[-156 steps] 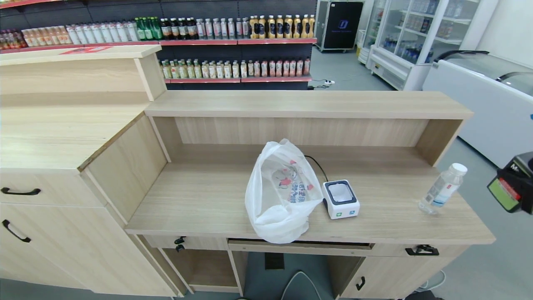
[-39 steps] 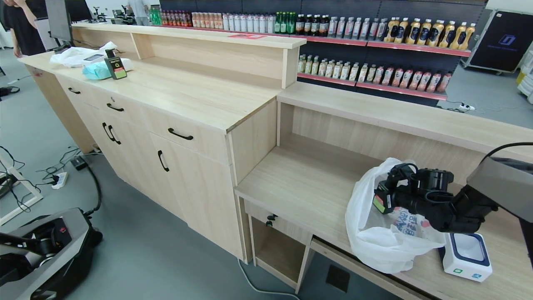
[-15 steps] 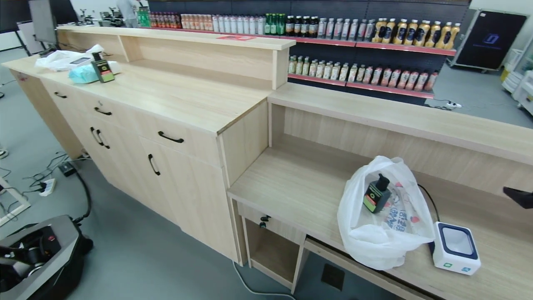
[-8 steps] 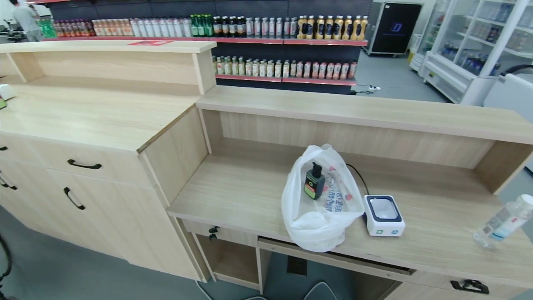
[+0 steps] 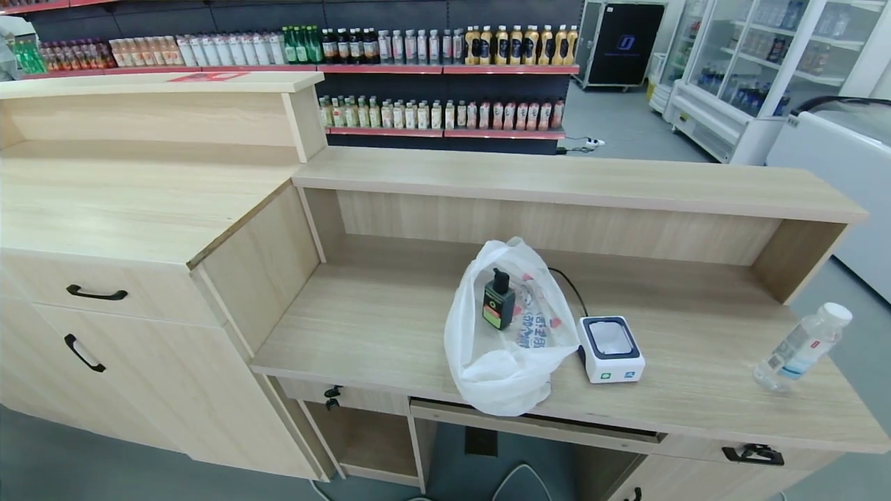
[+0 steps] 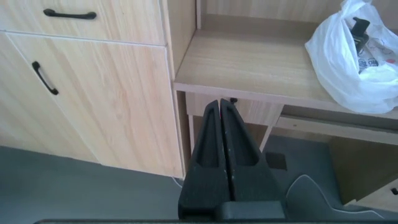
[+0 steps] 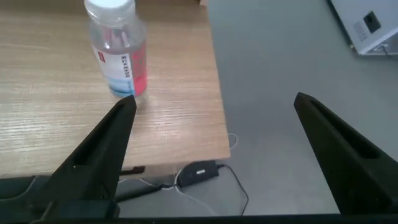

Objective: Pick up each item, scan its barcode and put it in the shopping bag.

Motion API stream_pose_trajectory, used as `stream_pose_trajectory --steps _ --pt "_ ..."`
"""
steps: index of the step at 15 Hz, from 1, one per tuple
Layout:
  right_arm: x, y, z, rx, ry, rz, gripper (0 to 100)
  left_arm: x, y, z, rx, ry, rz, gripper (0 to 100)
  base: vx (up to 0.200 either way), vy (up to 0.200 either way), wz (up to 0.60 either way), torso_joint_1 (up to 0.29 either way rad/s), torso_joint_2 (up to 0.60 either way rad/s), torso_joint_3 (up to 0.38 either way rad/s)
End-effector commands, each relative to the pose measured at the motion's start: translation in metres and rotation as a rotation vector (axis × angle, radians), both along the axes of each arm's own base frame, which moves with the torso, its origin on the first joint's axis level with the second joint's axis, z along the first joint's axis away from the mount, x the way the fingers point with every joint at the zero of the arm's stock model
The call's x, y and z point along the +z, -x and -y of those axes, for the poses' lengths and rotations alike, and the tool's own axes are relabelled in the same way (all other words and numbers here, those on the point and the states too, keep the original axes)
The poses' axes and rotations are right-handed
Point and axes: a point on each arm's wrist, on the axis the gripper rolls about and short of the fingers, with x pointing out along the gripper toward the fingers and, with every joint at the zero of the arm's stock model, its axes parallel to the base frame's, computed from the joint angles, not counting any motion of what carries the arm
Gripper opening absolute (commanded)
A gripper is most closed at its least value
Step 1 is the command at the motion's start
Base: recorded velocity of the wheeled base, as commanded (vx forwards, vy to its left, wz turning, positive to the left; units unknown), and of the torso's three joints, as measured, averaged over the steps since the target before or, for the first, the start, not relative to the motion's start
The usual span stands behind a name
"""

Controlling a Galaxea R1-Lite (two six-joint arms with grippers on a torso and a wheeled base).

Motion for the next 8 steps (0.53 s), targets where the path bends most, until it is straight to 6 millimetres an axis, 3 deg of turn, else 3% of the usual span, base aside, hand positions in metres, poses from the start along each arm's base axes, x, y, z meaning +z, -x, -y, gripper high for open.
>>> stream_pose_trajectory --steps 1,8 --pt "-0.040 -0.015 0.008 0.054 -0.073 -0.038 100 0.000 0.000 0.000 0.000 0.000 0.000 0 0.000 0.000 0.00 0.000 0.00 0.000" --pt "-0.060 -0.042 0.015 0.104 -0.052 -0.021 100 0.000 0.000 0.000 0.000 0.000 0.000 0 0.000 0.000 0.00 0.000 0.00 0.000"
